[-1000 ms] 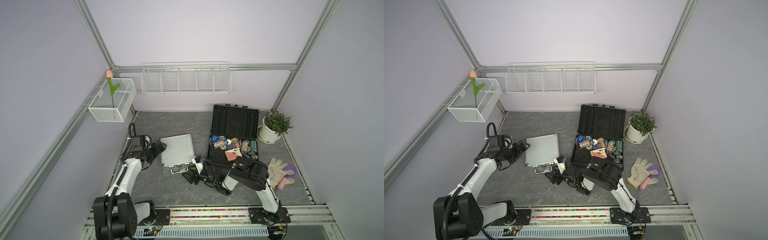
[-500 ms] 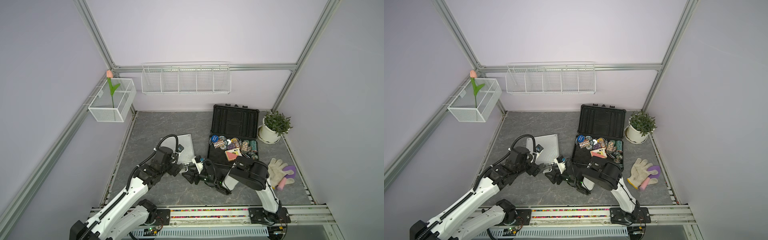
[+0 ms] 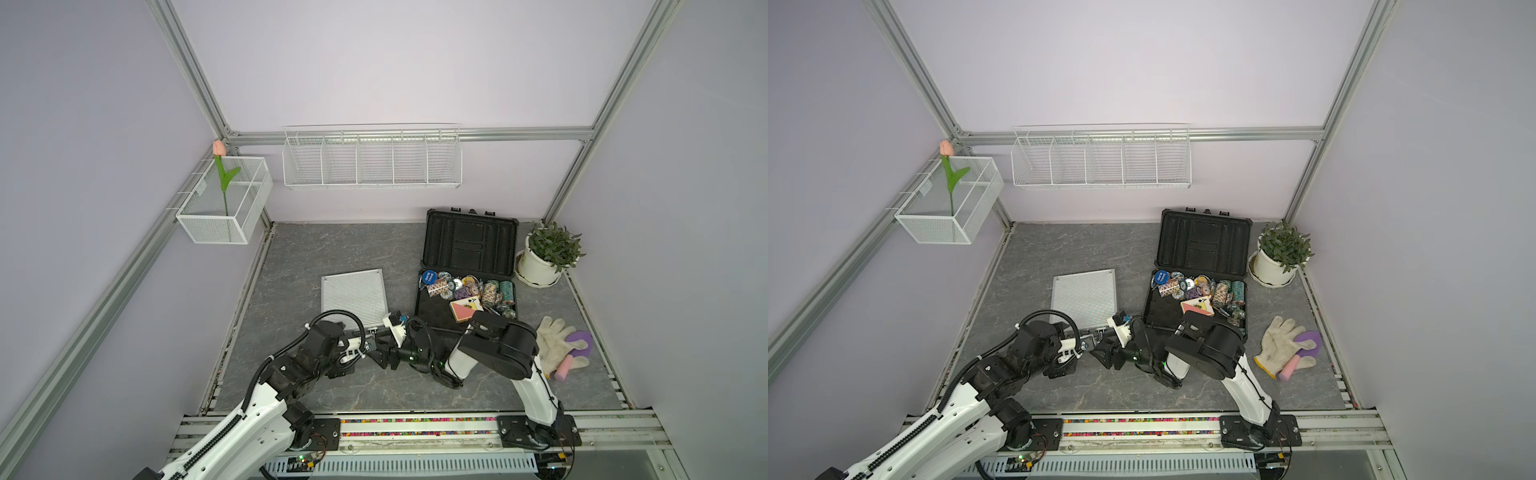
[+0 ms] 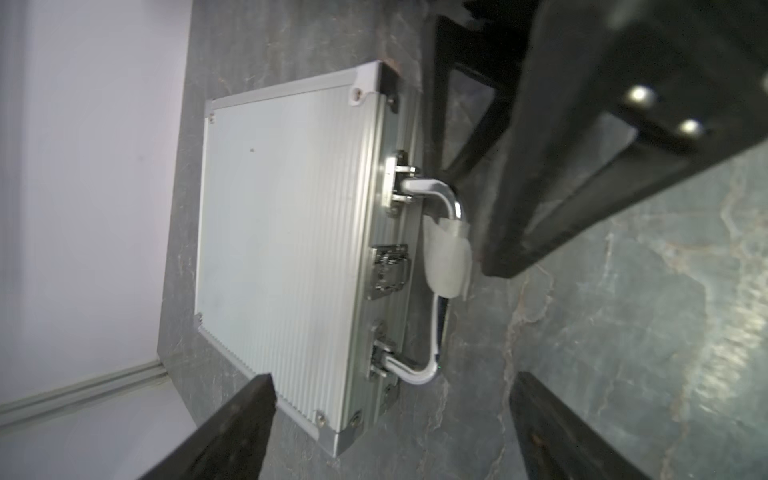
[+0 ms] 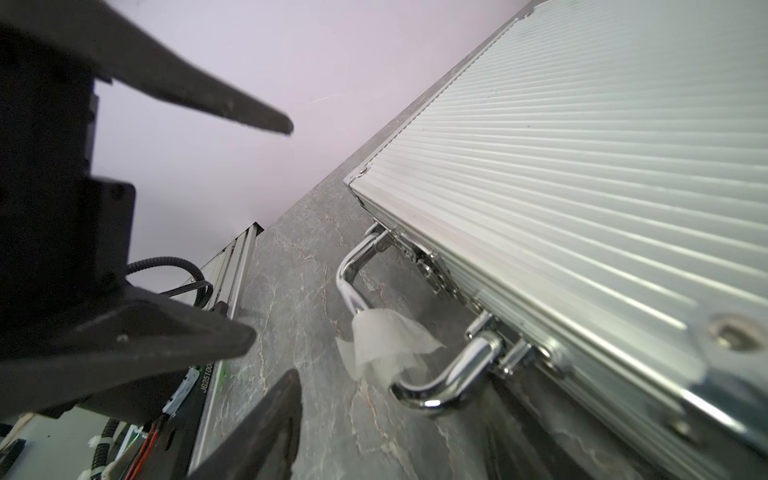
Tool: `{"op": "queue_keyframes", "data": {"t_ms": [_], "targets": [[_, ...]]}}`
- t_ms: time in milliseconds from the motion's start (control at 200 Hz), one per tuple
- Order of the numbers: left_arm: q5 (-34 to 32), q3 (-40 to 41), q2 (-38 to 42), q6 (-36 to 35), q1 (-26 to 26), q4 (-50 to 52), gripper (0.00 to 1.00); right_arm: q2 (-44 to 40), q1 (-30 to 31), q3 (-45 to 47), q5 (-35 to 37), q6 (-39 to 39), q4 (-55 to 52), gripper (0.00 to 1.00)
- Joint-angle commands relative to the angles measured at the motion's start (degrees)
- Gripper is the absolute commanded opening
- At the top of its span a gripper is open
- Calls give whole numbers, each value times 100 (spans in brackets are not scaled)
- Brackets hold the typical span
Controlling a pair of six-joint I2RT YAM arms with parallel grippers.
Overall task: Open the poker set cases
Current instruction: Adjust the poker set case at the center of the board.
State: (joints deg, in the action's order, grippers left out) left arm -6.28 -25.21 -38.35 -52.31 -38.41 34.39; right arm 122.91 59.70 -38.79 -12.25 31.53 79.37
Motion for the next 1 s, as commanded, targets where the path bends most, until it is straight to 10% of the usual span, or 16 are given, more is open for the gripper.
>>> {"op": "queue_keyframes", "data": {"t_ms": [0, 995], "targets": [[400, 124, -63, -495, -43, -239, 89, -33, -54, -91, -159, 107, 280, 68], [-33, 554, -1074, -648, -181, -1554, 69, -29, -178, -252, -515, 477, 280, 64]]}}
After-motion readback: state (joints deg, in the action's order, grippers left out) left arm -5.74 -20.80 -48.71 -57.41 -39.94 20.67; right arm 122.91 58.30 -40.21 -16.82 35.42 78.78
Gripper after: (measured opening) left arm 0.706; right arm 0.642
